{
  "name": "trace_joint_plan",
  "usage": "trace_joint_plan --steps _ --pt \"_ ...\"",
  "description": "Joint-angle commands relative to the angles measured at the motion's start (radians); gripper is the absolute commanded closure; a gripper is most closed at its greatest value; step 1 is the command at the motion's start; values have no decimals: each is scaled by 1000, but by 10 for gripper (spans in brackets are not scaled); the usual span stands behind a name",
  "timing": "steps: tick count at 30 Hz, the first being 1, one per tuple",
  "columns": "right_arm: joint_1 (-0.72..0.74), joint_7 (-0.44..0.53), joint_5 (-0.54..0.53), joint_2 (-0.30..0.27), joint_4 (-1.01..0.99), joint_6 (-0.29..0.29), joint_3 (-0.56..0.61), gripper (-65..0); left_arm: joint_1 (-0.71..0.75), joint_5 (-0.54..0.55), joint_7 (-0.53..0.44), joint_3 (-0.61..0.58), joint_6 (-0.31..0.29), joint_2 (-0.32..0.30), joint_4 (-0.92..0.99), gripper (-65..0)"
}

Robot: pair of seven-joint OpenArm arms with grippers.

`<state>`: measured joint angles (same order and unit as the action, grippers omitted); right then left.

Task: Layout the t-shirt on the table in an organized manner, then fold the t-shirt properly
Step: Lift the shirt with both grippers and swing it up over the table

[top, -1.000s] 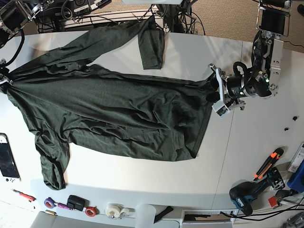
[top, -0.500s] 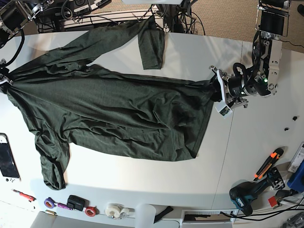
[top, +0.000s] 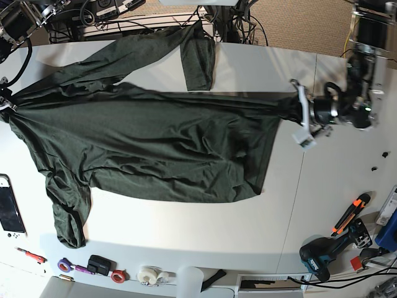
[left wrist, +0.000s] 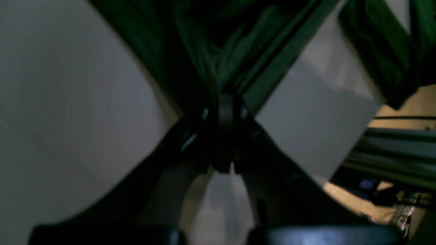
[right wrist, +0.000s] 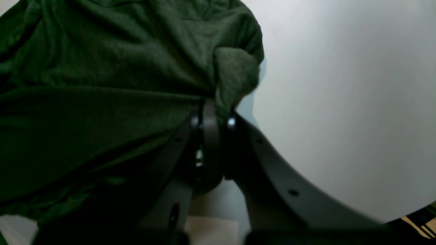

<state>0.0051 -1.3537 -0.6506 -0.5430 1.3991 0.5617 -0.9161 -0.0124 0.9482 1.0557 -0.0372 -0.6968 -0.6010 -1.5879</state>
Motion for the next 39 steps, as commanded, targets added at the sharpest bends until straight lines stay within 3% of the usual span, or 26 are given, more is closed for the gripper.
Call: trace_joint_plan --steps 1,5,9,12,15,17,20,23,26,33,36,39 --pt "8 16 -7 -30 13 -1 -7 0 -26 32 -8 9 -1 -38 -17 0" --pt "-13 5 -11 -16 13 -1 -8 0 -64 51 -8 48 -1 -87 -16 0" --pt "-58 -37 -56 42 13 6 -7 0 -69 130 2 144 -1 -80 -16 0" --pt "-100 -43 -124 93 13 20 -7 0 -70 241 74 160 -1 -80 -16 0" --pt "-116 -43 -198 135 13 25 -7 0 -68 260 91 158 -1 -69 -16 0" --pt "-113 -43 -234 154 13 25 -6 0 -69 233 39 158 -1 -60 -16 0" --pt "-73 -43 -247 163 13 25 35 0 -98 102 -107 158 -1 -40 -15 0" --pt "10 -12 -234 157 13 24 130 0 -171 21 -145 158 -1 5 -14 0" --pt "132 96 -133 156 13 -23 267 0 -255 -34 -180 157 -1 60 -3 0" --pt "486 365 291 154 11 -220 631 0 -494 -249 -375 157 81 174 136 0" --pt "653 439 413 155 -29 -275 715 0 -632 -280 -425 157 111 194 239 0" --pt "839 440 451 154 -86 -290 721 0 -783 -277 -428 158 122 183 300 0"
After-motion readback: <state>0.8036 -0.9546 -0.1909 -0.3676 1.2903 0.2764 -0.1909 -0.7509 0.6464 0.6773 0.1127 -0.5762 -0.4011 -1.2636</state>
